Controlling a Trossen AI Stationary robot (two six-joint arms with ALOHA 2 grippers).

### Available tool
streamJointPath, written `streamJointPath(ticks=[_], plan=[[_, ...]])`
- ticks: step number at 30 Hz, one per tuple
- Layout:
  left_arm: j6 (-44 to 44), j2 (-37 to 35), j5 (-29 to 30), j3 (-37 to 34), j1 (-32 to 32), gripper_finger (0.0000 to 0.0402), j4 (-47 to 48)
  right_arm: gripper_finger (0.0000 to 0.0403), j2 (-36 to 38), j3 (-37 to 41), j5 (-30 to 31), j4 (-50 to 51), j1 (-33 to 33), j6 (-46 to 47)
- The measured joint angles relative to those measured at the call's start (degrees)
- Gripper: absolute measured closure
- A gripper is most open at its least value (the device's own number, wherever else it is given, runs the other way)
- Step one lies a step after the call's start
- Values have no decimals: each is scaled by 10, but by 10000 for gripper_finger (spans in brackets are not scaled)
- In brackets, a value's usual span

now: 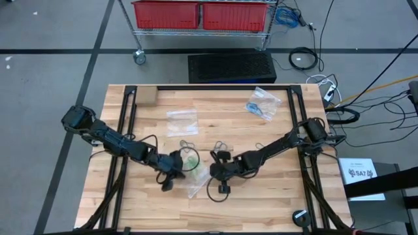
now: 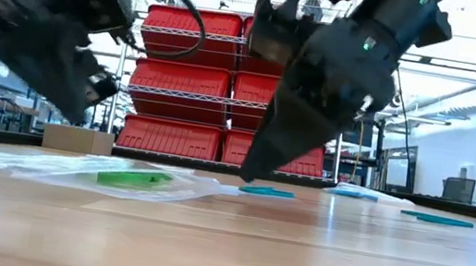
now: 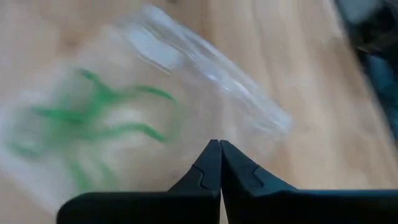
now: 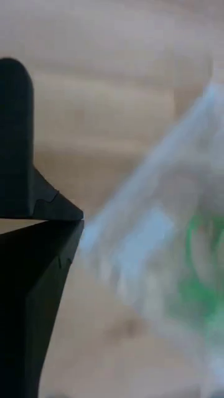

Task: Sort rubber bands
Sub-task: Close the transparent zip bag

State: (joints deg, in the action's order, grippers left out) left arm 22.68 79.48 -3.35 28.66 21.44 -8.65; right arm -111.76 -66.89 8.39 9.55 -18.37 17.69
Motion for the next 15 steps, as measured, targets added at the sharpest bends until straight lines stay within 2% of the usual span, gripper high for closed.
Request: streamJointPath(ticks=[3,8,13,15], plan=[[-11,0,68,2,-12,399,5,403,-1,0,-28,7,-8,-1],[8,0,110,0,-54,400,79,403,-19,0,-26,5,-4,7],[34,8,99,-2,-65,400,111,403,-32,-1,-21,-26,19,12],[57,15,76,-5,-55,400,98,403,-33,-1,3,-29,32,15]])
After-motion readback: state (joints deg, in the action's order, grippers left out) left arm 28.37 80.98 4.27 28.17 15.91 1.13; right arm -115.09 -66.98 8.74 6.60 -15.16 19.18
